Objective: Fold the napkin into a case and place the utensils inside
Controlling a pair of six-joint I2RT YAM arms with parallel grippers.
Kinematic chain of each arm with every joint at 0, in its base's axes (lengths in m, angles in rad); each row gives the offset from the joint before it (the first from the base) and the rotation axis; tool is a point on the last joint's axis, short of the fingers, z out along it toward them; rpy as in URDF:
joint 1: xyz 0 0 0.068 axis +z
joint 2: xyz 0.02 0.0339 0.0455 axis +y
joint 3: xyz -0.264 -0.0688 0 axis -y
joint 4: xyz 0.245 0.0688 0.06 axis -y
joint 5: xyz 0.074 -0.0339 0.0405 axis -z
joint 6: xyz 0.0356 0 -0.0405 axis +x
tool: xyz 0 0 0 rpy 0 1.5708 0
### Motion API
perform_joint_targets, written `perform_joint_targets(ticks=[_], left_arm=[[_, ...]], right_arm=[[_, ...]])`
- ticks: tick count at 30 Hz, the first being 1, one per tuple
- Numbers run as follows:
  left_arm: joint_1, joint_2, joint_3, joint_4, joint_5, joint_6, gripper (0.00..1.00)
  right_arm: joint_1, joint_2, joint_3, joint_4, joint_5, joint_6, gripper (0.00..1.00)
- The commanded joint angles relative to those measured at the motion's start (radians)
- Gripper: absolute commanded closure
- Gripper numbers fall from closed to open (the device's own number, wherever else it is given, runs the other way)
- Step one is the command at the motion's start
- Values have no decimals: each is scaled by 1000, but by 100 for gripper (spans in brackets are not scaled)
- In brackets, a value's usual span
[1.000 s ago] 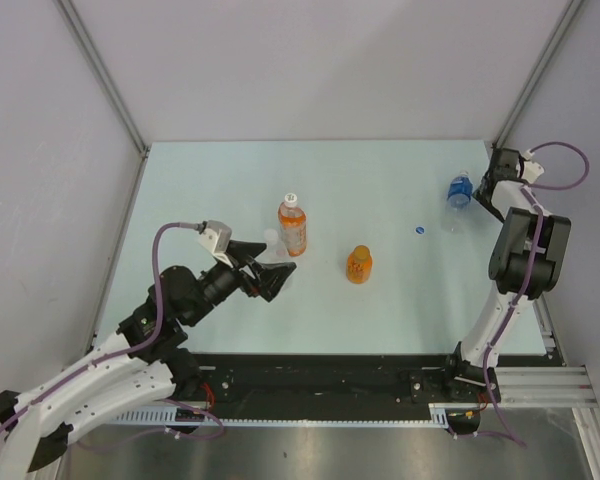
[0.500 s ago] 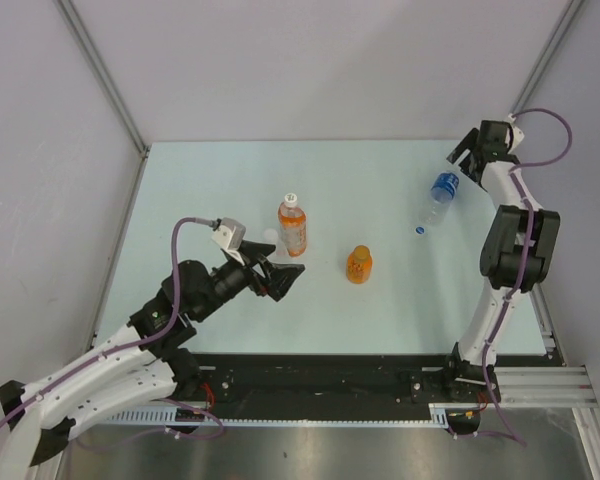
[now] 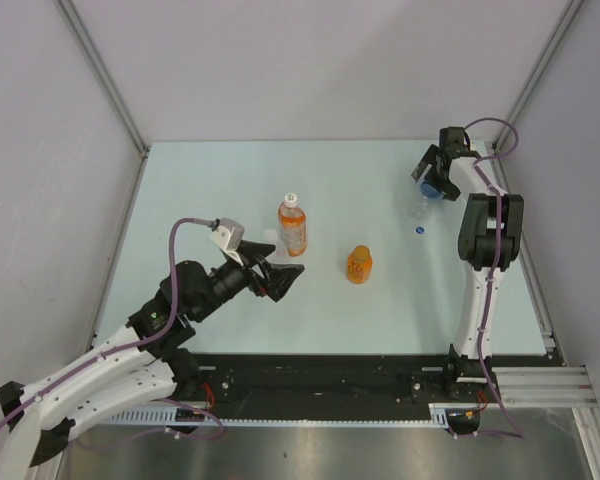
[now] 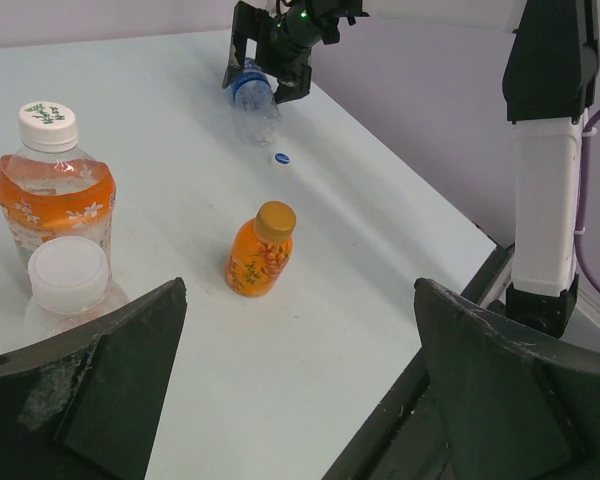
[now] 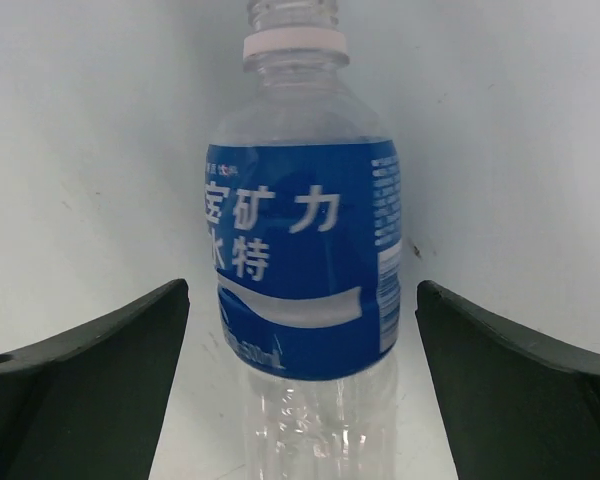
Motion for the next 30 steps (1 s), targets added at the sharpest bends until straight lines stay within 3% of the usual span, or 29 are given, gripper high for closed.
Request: perform_joint_targets(ticks=[1, 10, 16, 19, 21, 25, 30], left_arm=[[2, -6, 1, 35, 10, -3, 0], [2, 4, 1, 42, 18, -8, 0], [2, 4, 1, 37, 18, -10, 0], [2, 1, 1, 32, 16, -11, 0], [2, 3, 1, 32, 16, -11, 0], [2, 7, 6, 34, 25, -14, 0], [2, 10, 10, 35, 38, -26, 0]], right_arm=[[-2, 31, 66, -50, 24, -36, 0], [-5, 20, 26, -16, 34, -65, 18], [-18, 34, 20, -26, 21, -85, 45], [-27, 10, -19, -15, 37, -77, 67], [-24, -30, -64, 49, 58, -77, 74], [-16, -157, -201, 190, 99, -68, 75], [60, -340, -381, 405, 294, -135, 73]])
